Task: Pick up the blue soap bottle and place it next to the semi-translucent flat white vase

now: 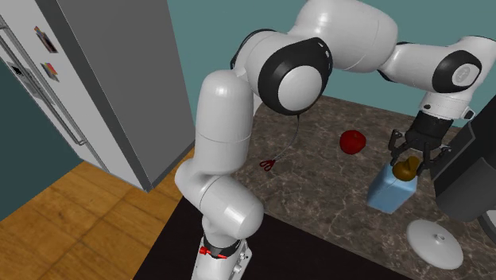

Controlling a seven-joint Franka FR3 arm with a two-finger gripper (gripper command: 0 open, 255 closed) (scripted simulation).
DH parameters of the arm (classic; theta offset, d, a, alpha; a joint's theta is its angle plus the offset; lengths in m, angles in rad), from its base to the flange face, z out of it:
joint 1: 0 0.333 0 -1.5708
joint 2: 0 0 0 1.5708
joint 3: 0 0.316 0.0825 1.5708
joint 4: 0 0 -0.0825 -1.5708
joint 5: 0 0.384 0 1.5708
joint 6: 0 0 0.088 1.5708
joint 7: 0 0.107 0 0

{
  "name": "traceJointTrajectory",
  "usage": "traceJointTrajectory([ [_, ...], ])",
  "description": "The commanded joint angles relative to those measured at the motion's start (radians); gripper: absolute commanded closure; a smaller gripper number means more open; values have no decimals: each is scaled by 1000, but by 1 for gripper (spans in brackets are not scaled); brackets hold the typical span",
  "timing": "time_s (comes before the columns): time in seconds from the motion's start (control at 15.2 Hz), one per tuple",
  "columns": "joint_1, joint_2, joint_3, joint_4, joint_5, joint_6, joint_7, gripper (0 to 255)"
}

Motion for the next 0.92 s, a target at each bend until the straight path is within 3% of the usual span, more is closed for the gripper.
traceJointTrajectory([
  [0.0,-1,3,0,-24,1,28,2,255],
  [0.46,-6,32,5,-93,16,120,8,255],
  [0.86,-6,32,5,-93,16,120,8,255],
])
